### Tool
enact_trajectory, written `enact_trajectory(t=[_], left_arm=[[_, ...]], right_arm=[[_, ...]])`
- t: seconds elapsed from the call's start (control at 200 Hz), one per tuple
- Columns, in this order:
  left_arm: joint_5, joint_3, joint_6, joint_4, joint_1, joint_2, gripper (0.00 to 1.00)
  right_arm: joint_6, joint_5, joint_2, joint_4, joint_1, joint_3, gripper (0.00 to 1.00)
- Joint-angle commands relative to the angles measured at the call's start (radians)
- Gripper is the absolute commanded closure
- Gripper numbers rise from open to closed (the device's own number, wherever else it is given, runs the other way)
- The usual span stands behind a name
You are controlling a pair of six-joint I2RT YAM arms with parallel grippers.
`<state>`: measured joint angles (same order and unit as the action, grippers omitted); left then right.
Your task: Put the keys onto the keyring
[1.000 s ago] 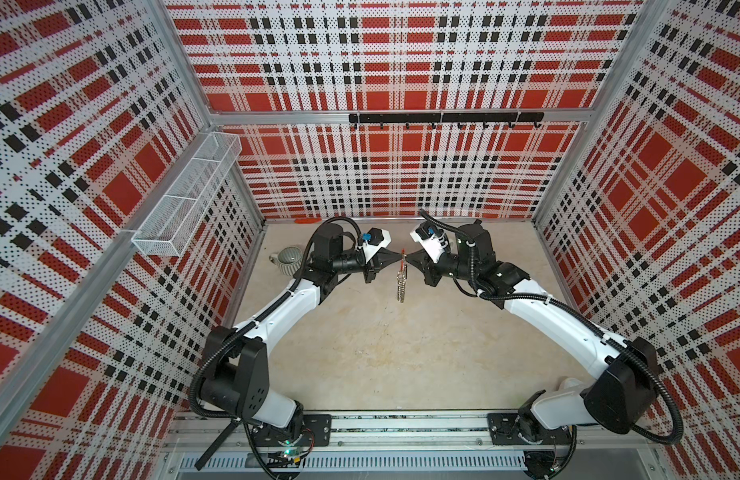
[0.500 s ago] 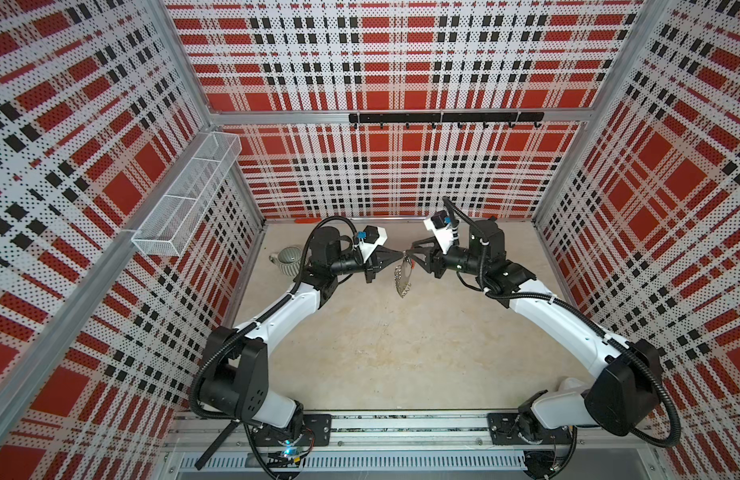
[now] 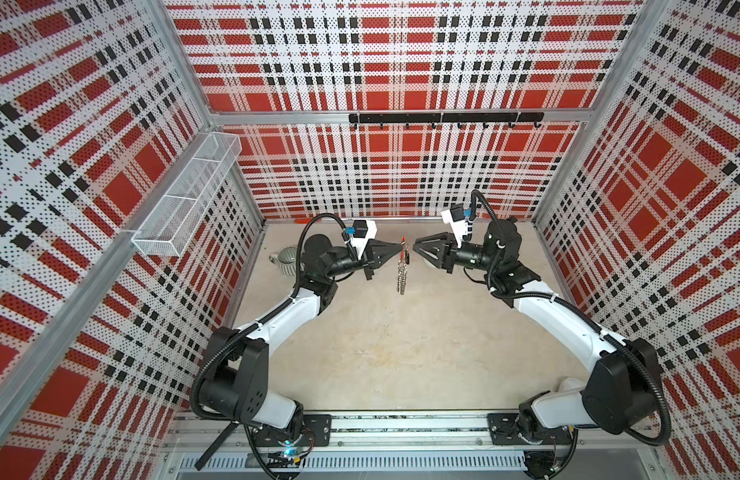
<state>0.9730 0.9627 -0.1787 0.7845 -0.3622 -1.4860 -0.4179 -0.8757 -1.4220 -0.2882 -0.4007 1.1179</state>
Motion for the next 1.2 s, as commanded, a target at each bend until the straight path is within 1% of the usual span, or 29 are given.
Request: enact_trajectory(t=[0.0,0.06,0.12,0.165,0.321,0.416,0.551,0.636,0.716,0.817,0.877,1.052,1.197], left_arm=[[-0.011,-0.005,-0.081,0.129,-0.007,0.009,1.00],[-0.009,-0.005,-0.092,0.145,-0.010,0.006,1.00],[-0.011,-0.005,-0.098,0.157,-0.011,0.004,1.00],[-0.011,-0.005,-0.102,0.164,-0.013,0.003,1.00],[-0.011,-0.003,-0.114,0.186,-0.015,-0.003,1.00],[-0.010,-0.003,-0.120,0.190,-0.017,-0.008,1.00],[-0.008,-0.009,-0.121,0.194,-0.017,-0.007,1.00],[-0.006,-0.014,-0.123,0.196,-0.017,-0.004,1.00],[-0.005,-0.018,-0.125,0.198,-0.017,-0.002,1.00],[-0.002,-0.022,-0.127,0.200,-0.017,0.000,1.00],[0.000,-0.023,-0.126,0.201,-0.017,0.001,1.00],[0.004,-0.021,-0.130,0.206,-0.020,-0.004,1.00],[0.008,-0.017,-0.137,0.212,-0.024,-0.013,1.00]], right_arm=[[-0.036,-0.040,-0.021,-0.070,0.000,-0.007,0.70],[-0.037,-0.043,-0.031,-0.072,-0.003,0.001,0.73],[-0.048,-0.051,-0.041,-0.085,-0.006,0.007,0.79],[-0.055,-0.054,-0.050,-0.093,-0.013,0.011,0.82],[-0.056,-0.054,-0.075,-0.096,-0.046,0.023,0.83],[-0.053,-0.051,-0.070,-0.095,-0.049,0.021,0.83],[0.014,0.035,-0.031,-0.014,-0.041,0.020,0.83],[0.025,0.084,-0.008,0.011,-0.017,0.012,0.83],[0.030,0.121,0.012,0.022,0.008,0.004,0.82],[0.037,0.116,0.036,0.020,0.024,0.002,0.77],[0.030,0.089,0.048,-0.006,0.023,-0.001,0.74],[-0.080,-0.022,0.064,-0.167,0.024,-0.026,0.68],[-0.095,-0.055,0.048,-0.174,0.022,-0.016,0.67]])
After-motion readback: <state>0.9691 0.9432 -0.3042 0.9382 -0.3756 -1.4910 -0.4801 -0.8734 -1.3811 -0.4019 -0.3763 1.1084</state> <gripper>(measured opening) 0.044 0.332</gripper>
